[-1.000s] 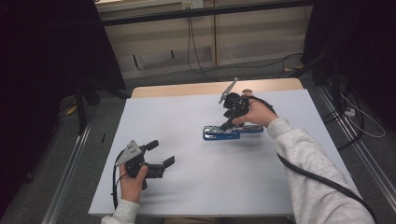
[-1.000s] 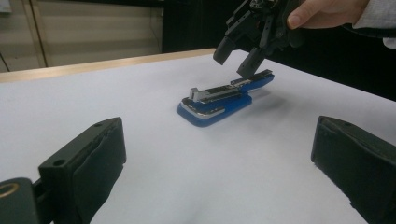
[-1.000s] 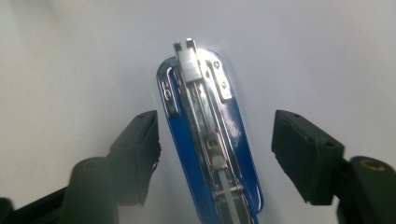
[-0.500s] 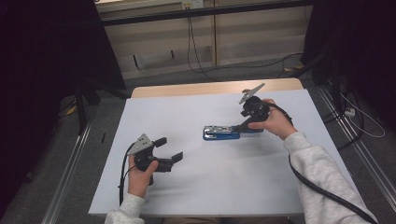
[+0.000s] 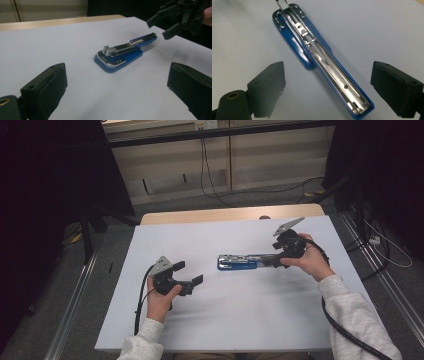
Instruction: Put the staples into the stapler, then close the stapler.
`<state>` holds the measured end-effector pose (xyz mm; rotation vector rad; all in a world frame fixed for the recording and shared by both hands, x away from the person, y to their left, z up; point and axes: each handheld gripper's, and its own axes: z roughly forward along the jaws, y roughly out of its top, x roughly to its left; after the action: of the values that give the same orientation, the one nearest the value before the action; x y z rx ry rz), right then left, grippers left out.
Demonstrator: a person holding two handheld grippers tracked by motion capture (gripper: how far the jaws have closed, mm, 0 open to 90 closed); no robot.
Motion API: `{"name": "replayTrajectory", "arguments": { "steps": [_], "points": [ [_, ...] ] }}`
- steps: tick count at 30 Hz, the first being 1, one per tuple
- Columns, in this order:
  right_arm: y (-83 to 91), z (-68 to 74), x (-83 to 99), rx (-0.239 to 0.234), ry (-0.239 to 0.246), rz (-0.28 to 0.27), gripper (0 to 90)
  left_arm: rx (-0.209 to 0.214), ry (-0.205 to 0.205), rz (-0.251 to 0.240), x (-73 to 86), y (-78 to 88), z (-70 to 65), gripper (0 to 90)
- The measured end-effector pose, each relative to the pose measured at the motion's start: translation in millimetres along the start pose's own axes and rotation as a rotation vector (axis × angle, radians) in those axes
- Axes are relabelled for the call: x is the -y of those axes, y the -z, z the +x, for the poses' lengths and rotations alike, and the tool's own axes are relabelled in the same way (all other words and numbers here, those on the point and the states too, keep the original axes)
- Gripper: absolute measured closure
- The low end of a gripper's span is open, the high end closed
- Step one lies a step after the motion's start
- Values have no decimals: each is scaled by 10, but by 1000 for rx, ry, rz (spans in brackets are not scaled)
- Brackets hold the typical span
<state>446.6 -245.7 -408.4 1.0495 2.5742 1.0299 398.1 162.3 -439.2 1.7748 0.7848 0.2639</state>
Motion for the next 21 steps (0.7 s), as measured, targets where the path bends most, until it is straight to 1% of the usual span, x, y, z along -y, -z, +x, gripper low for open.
{"name": "replayTrajectory", "arguments": {
  "steps": [2,4,8,9,10,11,13,16,18,21],
  "points": [
    [35,-9,40,-1,-18,-14,114,7,5,6,-11,-42,11,29],
    [61,-19,79,8,-19,-21,114,-4,3,11,-18,-80,18,30],
    [83,-40,168,20,-48,-13,113,-5,17,0,-23,-143,40,30],
    [84,-42,188,24,-54,-9,113,-8,14,13,-32,-157,49,30],
    [86,-48,206,27,-50,-8,113,-21,9,20,-43,-173,50,30],
    [93,-48,221,33,-52,-12,113,-23,10,19,-51,-191,49,31],
    [118,-57,243,38,-57,-13,112,-14,12,20,-65,-233,48,31],
    [163,-55,281,46,-63,-31,112,-17,3,24,-75,-300,35,33],
    [189,-53,310,55,-56,-20,111,-21,9,33,-82,-333,34,36],
    [230,-61,359,60,-70,-30,115,-38,-10,51,-106,-379,16,44]
  ]
}}
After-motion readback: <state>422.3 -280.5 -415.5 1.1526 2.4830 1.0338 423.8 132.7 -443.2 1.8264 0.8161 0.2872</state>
